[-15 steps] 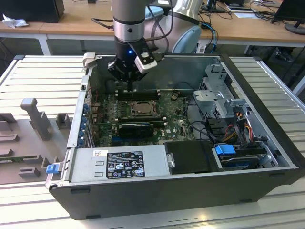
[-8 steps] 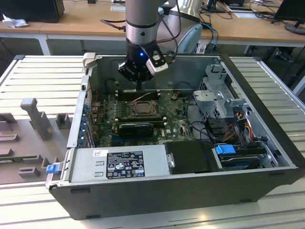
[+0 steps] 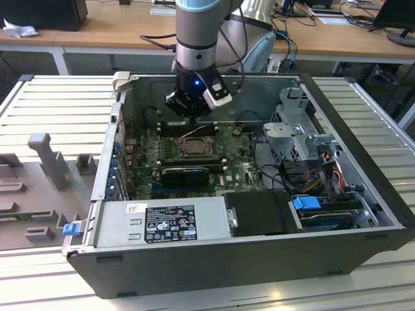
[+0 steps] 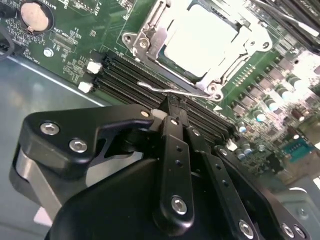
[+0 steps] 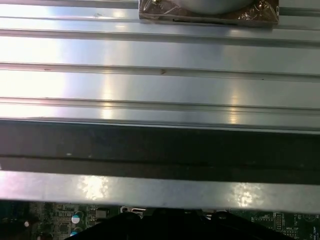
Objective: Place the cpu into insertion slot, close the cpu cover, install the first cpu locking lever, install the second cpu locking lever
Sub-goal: 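Install the first cpu locking lever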
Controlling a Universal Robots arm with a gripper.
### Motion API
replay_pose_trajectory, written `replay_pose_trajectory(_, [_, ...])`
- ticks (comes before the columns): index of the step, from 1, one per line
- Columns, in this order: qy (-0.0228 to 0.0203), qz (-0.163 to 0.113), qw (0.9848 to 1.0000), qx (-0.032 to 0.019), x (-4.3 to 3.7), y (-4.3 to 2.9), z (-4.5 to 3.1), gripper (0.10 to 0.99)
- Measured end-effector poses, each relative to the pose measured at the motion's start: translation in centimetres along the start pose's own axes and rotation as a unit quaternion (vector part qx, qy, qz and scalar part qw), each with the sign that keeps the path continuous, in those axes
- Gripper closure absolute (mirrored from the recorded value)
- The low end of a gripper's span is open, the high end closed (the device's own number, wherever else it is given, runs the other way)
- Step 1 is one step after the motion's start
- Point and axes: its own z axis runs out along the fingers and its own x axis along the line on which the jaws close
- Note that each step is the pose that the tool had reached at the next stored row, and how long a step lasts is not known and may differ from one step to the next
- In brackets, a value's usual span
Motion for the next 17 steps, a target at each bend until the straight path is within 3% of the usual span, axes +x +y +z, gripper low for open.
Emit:
replay_pose_trajectory(10, [0.0008, -0.008, 1.0, 0.0025, -1.55, -0.08, 0.98, 0.98])
replay_pose_trajectory(17, [0.0008, -0.008, 1.0, 0.0026, -1.76, -0.14, 1.45, 0.98])
